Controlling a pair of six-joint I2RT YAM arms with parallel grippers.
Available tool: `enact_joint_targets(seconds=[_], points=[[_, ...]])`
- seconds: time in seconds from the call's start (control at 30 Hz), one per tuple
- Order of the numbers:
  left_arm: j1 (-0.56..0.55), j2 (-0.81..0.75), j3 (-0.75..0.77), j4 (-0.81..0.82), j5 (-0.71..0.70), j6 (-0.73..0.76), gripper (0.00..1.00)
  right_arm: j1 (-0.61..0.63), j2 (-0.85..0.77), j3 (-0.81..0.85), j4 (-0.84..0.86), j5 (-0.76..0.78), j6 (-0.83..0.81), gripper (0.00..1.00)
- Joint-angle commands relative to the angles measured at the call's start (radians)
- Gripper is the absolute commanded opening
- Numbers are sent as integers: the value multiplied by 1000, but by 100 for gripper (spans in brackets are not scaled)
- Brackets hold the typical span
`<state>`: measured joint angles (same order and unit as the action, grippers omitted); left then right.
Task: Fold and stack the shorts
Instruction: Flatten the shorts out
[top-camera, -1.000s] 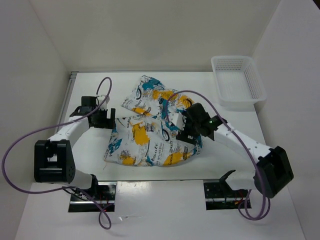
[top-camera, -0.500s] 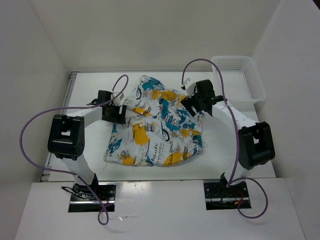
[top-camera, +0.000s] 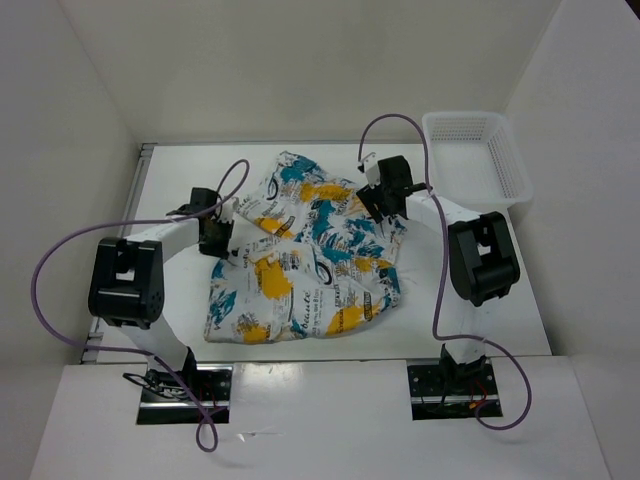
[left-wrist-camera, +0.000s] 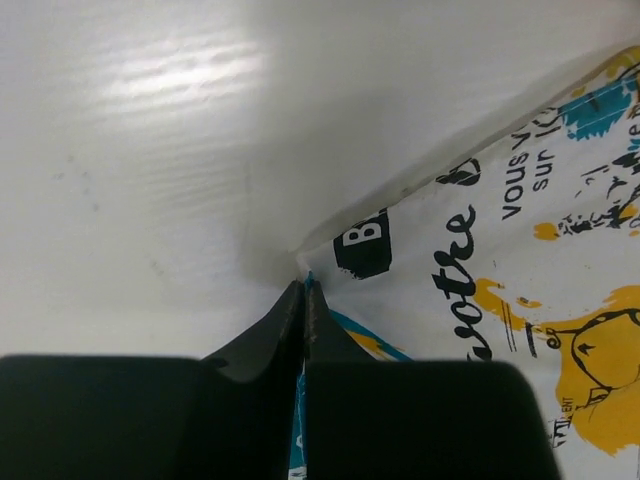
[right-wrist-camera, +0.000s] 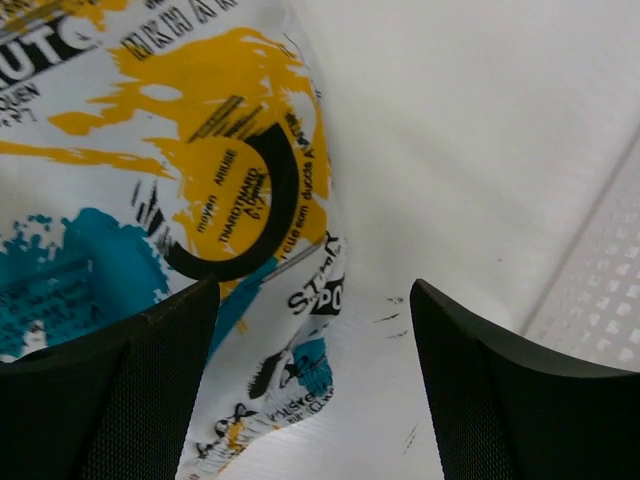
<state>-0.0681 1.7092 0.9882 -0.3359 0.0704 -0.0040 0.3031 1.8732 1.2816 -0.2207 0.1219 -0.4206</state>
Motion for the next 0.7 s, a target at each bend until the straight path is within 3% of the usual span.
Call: enact_joint_targets(seconds=[0.0, 0.07, 0.1, 0.13, 0.2, 0.3, 0.47, 0.67], points=[[40, -36, -22, -156, -84, 4, 4, -5, 23, 65, 52, 6, 37, 82], [51, -45, 67, -205, 45, 4, 24, -5, 33, 65, 52, -13, 37, 80], [63, -57, 105, -206, 111, 4, 45, -5, 34, 65, 41, -13, 37, 80], [88, -46, 145, -171, 228, 4, 59, -5, 34, 65, 41, -13, 37, 80], [88, 1, 278, -105, 284, 4, 90, -5, 34, 56, 41, -13, 37, 80], [97, 142, 390, -39, 295, 4, 92, -15, 24, 47, 41, -13, 26, 80], [67, 386, 654, -101, 195, 4, 94, -15, 24, 38, 41, -22, 16, 80], [8, 431, 630, -95, 192, 4, 94, -35, 43, 41, 31, -44, 16, 79]])
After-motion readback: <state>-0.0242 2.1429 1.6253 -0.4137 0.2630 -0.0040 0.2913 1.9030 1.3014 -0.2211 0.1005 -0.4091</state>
